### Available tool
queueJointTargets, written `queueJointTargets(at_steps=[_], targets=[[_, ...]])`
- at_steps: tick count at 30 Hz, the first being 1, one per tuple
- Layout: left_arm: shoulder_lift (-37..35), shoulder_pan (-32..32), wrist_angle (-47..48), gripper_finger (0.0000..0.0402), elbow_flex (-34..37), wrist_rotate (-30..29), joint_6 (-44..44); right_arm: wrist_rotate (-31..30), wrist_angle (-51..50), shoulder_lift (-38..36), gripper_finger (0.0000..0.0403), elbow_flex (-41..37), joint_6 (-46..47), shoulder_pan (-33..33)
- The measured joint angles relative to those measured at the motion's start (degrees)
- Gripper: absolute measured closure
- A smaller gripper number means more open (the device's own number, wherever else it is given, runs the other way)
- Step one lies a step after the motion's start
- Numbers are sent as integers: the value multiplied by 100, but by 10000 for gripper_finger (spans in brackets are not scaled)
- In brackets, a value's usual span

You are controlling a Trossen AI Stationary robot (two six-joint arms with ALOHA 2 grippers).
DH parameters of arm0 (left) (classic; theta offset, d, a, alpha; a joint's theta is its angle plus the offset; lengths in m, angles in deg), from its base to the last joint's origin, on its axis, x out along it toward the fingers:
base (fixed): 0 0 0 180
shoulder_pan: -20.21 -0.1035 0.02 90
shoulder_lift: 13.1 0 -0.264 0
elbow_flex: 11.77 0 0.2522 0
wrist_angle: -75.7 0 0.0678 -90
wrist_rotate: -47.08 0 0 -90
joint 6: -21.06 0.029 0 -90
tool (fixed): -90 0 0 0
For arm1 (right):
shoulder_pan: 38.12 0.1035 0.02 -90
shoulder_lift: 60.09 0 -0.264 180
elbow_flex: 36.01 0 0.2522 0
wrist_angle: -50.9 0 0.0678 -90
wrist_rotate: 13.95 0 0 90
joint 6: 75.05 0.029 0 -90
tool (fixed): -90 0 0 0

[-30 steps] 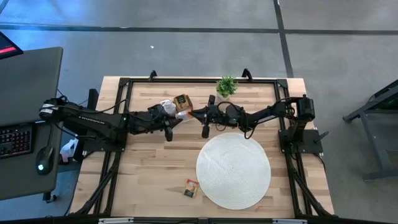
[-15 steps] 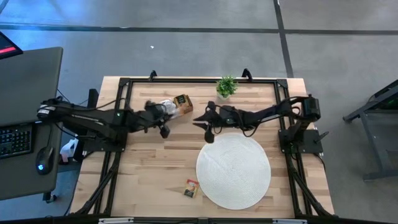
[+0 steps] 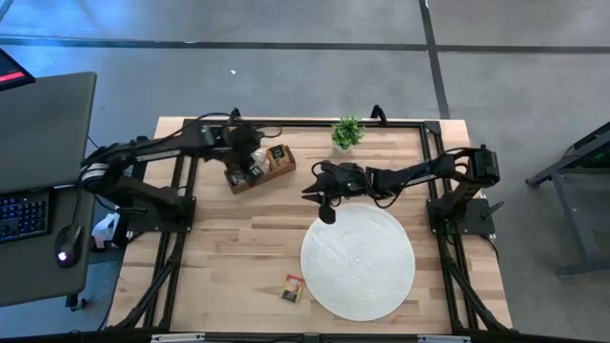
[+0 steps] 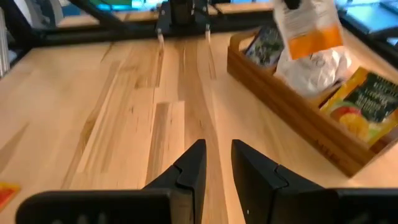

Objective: Pick & Place Tea
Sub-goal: Put the white tea bag into the middle section of the wooden organizer

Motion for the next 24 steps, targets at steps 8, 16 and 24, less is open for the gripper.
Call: queueJointTargets(at_steps=[8, 16, 24], targets=[[709, -155, -104, 401, -34, 313, 1104, -6, -317, 0, 332, -2, -48, -27], [947, -156, 218, 401, -35, -243, 1695, -17, -350, 0, 332, -2, -68, -28], [957, -156, 145, 401, -35, -318, 2291, -17, -342, 0, 332, -2, -72, -28]])
